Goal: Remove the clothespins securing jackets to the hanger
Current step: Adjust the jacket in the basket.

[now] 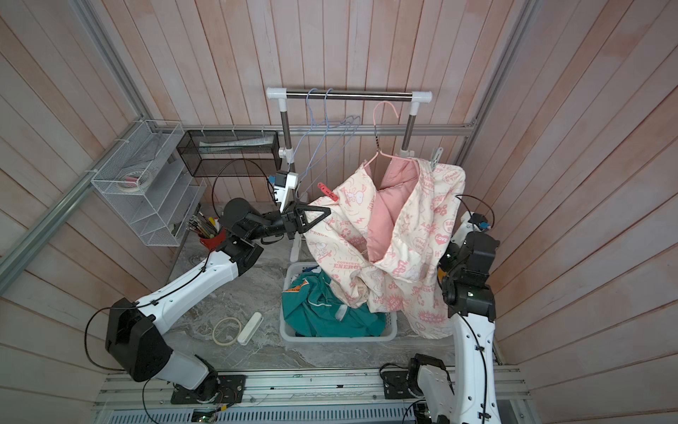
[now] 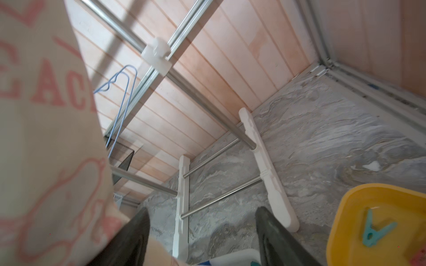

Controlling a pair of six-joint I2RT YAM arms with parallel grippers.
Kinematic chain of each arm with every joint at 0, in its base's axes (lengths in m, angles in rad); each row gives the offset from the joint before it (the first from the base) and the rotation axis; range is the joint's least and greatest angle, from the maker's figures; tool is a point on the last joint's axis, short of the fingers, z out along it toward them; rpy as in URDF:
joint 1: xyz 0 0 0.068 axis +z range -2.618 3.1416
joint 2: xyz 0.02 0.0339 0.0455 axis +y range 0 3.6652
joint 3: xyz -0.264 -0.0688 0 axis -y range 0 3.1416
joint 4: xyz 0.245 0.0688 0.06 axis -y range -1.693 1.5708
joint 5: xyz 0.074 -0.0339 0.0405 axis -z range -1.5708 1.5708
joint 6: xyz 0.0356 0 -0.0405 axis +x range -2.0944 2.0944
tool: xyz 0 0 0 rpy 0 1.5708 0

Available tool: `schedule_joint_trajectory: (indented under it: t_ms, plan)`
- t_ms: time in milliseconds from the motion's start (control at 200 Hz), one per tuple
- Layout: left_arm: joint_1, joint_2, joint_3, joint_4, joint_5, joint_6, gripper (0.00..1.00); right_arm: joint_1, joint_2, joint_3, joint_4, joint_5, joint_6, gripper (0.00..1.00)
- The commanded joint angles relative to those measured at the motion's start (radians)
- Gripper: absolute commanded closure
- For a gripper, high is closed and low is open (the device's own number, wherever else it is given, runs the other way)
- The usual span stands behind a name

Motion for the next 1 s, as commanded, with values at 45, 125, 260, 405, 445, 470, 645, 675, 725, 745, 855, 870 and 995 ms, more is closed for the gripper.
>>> schedule_joint_trajectory:
  t_ms: [45, 125, 260, 405, 445, 470, 645, 675, 725, 745, 855, 870, 995]
  plan:
    - [0.032, -0.231, -0.097, -0.014, 0.0, 0.086, 1.0, 0.155, -0.003, -0.044, 0.112, 0.105, 0.067, 0.27]
    - [0.07, -0.34, -0.16, -0.14, -0.035, 0.154, 1.0, 0.259, 0.012, -0.064, 0.157, 0.152, 0.104, 0.28]
    - [0.123, -0.454, -0.207, -0.329, -0.071, 0.236, 1.0, 0.455, 0.088, -0.047, 0.229, 0.252, 0.133, 0.28]
    - [0.148, -0.536, -0.235, -0.463, -0.097, 0.319, 1.0, 0.617, 0.193, 0.008, 0.284, 0.32, 0.154, 0.29]
    - [0.152, -0.549, -0.237, -0.501, -0.1, 0.337, 1.0, 0.642, 0.205, 0.001, 0.311, 0.327, 0.169, 0.3]
    - [0.153, -0.558, -0.236, -0.523, -0.102, 0.348, 1.0, 0.658, 0.212, -0.007, 0.328, 0.332, 0.181, 0.3]
    - [0.163, -0.619, -0.249, -0.624, -0.138, 0.417, 1.0, 0.79, 0.266, -0.085, 0.435, 0.388, 0.246, 0.31]
    - [0.166, -0.624, -0.249, -0.639, -0.146, 0.429, 1.0, 0.81, 0.282, -0.094, 0.452, 0.387, 0.254, 0.31]
    - [0.17, -0.63, -0.248, -0.666, -0.161, 0.446, 1.0, 0.833, 0.315, -0.102, 0.469, 0.382, 0.267, 0.31]
    - [0.172, -0.632, -0.247, -0.674, -0.166, 0.454, 1.0, 0.841, 0.326, -0.107, 0.478, 0.381, 0.27, 0.31]
    - [0.173, -0.649, -0.266, -0.684, -0.178, 0.473, 1.0, 0.871, 0.362, -0.148, 0.525, 0.389, 0.288, 0.31]
    - [0.173, -0.649, -0.272, -0.685, -0.175, 0.474, 1.0, 0.872, 0.362, -0.158, 0.534, 0.387, 0.293, 0.31]
    - [0.172, -0.65, -0.32, -0.681, -0.15, 0.491, 1.0, 0.873, 0.344, -0.277, 0.609, 0.407, 0.317, 0.31]
